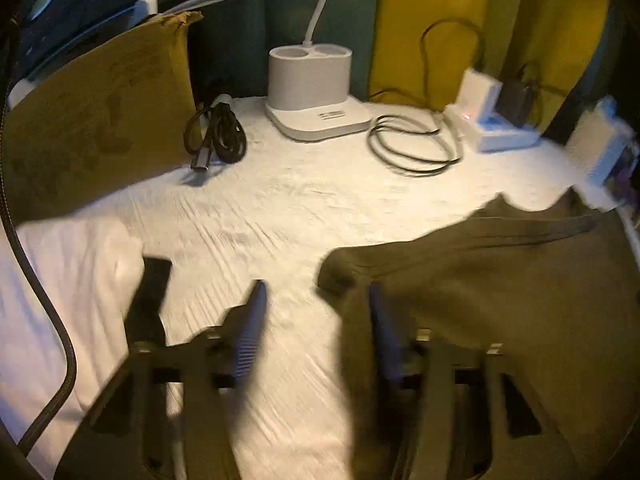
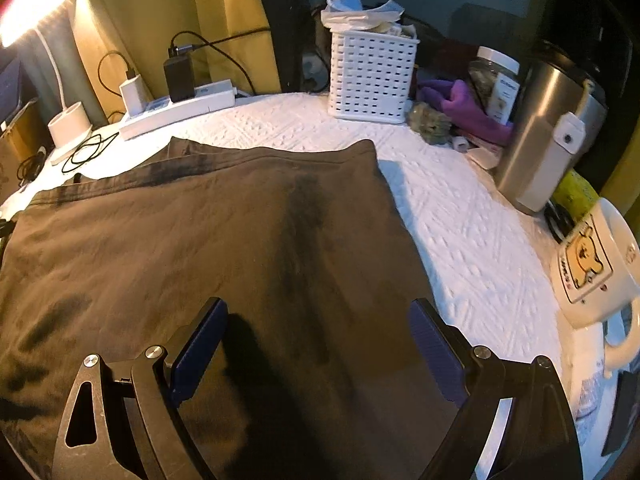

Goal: Fold small clothes

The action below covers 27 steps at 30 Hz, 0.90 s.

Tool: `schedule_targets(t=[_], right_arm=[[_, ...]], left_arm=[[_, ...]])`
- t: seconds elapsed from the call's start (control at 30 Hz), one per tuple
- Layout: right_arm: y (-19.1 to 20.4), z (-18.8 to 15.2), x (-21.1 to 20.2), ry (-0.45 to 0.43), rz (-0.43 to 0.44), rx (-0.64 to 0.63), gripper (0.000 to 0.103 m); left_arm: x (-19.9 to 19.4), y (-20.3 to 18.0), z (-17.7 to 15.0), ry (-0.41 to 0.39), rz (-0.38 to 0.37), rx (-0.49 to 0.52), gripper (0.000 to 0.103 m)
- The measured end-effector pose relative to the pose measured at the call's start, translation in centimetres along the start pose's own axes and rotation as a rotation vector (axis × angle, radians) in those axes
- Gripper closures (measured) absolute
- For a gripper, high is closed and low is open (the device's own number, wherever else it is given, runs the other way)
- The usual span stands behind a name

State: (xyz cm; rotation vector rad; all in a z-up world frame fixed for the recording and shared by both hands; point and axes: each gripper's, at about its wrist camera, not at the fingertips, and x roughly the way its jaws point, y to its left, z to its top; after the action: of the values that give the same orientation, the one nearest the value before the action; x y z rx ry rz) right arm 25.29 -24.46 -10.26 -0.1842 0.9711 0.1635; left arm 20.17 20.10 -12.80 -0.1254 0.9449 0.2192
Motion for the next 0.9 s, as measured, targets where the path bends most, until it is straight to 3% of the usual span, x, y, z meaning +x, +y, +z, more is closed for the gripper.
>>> schedule_targets(t=[0.2, 0.4, 0.5, 0.63, 0.8, 0.9], right_arm=[[0.4, 0.2, 1.3, 0.027, -0.008, -0.008, 0.010], [-0.1, -0.5, 1.4, 0.020, -0.019, 0.000, 0.010], [-0.1, -0.8, 0.9, 0.003, -0.063, -0.005, 0.010], [0.2, -1.0, -0.2, -0.018, -0.099, -0.005, 0.010], [1.7, -1.9, -1.9, -0.026, -0.011, -0.035, 0.010], [2.7, -3.1, -1.6, 0.006, 0.006, -0.073, 0.010]], left_arm=[[0.5, 0.0, 0.8, -0.041, 0.063, 0.070, 0.063], [-0.6, 0.1, 0.8, -0.065, 0.134, 0.048, 0.061], [-2.1, 0.1, 1.1, -0.118, 0.164, 0.011, 0.061], [-5.1, -1.3, 0.7, -0.142, -0.006, -0.031, 0.061], [-6.6, -6.4, -2.7, -0.034, -0.228, 0.055, 0.061], [-7.3, -8.7, -5.2, 0.020, -0.296, 0.096, 0.061]])
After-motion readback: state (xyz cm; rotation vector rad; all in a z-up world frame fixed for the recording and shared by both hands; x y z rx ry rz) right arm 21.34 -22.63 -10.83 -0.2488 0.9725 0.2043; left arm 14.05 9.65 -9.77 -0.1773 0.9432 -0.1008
